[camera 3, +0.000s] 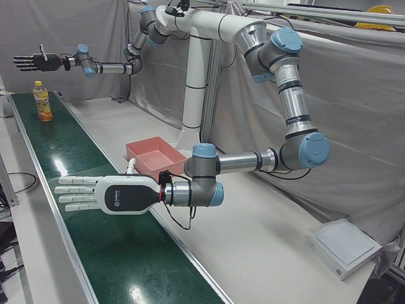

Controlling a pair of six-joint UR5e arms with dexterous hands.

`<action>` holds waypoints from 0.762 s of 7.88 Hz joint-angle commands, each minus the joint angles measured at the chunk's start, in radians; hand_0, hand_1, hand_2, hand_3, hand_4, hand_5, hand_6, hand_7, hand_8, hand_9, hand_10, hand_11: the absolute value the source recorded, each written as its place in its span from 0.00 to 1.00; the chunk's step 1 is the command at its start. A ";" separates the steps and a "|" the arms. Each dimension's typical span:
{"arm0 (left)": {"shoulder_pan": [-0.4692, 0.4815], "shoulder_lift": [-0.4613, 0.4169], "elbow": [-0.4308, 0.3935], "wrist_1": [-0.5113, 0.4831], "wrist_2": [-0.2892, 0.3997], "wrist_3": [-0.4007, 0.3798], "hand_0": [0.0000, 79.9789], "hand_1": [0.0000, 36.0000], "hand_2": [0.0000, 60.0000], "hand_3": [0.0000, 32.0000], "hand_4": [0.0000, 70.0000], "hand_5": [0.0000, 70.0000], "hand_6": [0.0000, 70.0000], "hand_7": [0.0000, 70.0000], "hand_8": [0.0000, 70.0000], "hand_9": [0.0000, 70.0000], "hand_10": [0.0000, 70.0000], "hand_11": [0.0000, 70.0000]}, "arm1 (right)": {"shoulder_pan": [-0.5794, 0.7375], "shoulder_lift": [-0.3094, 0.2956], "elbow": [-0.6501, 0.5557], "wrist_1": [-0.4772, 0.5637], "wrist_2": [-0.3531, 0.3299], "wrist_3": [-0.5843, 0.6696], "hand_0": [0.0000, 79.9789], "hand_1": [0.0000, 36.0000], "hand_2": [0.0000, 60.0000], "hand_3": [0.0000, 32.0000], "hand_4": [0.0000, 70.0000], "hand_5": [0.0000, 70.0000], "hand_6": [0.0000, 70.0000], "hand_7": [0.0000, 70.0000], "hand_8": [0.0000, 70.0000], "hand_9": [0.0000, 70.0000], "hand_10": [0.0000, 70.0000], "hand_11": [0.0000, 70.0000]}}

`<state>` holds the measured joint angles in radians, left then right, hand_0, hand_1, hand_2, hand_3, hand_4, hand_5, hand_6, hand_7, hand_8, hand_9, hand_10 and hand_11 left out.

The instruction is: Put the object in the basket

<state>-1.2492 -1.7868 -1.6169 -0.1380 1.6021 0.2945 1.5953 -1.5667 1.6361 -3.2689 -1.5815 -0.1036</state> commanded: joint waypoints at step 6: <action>-0.003 0.001 -0.015 0.003 0.006 0.000 0.75 0.19 0.00 0.00 0.08 0.00 0.00 0.00 0.00 0.00 0.00 0.00 | 0.000 0.001 0.001 0.000 0.000 0.001 0.00 0.00 0.00 0.00 0.00 0.00 0.00 0.00 0.00 0.00 0.00 0.00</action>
<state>-1.2502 -1.7871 -1.6208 -0.1380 1.6036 0.2945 1.5953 -1.5662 1.6366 -3.2689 -1.5815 -0.1029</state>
